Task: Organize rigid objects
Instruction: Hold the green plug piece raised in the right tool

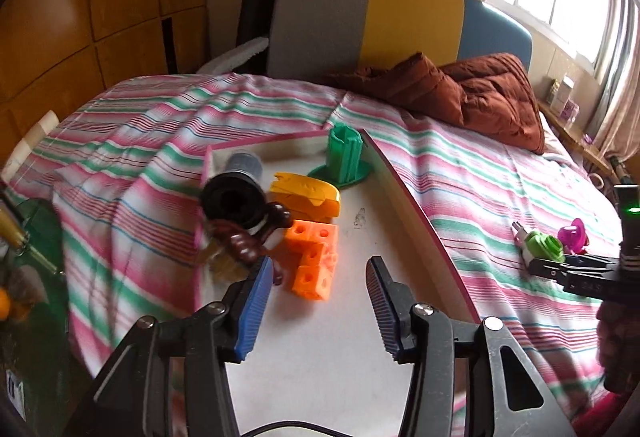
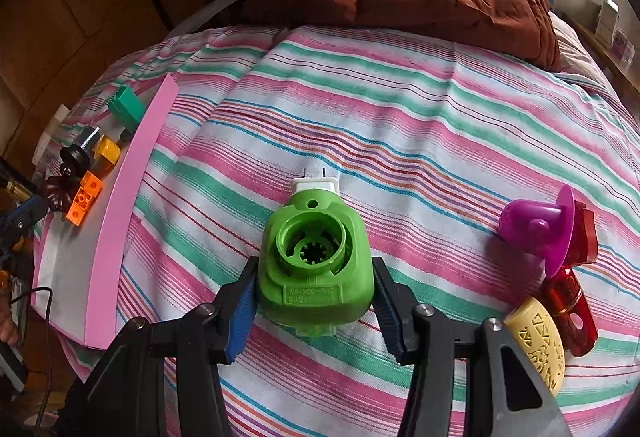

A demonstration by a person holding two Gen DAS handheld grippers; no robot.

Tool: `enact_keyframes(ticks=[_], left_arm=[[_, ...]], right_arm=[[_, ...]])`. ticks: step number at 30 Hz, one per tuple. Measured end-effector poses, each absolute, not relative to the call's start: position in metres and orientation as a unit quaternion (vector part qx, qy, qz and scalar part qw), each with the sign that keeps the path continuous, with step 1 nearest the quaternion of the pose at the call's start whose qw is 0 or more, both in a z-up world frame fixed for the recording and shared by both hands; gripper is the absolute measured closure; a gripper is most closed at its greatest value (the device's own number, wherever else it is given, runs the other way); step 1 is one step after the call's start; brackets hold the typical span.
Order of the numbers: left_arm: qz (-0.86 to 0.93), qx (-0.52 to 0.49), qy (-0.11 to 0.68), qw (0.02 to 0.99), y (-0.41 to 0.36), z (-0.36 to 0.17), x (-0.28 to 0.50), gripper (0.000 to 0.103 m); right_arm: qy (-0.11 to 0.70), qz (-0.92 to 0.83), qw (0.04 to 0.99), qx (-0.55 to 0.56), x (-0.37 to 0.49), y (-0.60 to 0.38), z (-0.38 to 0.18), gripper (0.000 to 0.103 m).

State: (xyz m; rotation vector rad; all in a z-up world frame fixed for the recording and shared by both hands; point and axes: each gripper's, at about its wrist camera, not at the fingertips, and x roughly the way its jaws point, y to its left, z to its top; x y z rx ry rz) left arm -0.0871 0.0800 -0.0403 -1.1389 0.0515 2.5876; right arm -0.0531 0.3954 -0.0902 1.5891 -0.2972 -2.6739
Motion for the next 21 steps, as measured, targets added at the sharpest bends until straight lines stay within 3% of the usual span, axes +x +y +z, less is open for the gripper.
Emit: enact_keyframes(ticks=[7, 10, 16, 21], left_arm=[[0.912, -0.388, 0.019, 0.127, 0.045, -0.028, -0.066, 0.044], [0.913, -0.393, -0.009, 0.107, 0.020, -0.027, -0.059, 0.039], [0.893, -0.429, -0.117, 0.061, -0.041, -0.032, -0.063, 0.039], [0.898, -0.412, -0.152, 0.029, -0.070, -0.022, -0.063, 0.039]], right_arm=[[-0.098, -0.860, 0.004, 0.501, -0.052, 0.395, -0.088, 0.049], [-0.094, -0.862, 0.002, 0.497, -0.052, 0.394, -0.088, 0.050], [-0.060, -0.869, -0.001, 0.491, -0.049, 0.387, -0.087, 0.050], [-0.061, -0.870, -0.003, 0.489, -0.047, 0.387, -0.087, 0.050]])
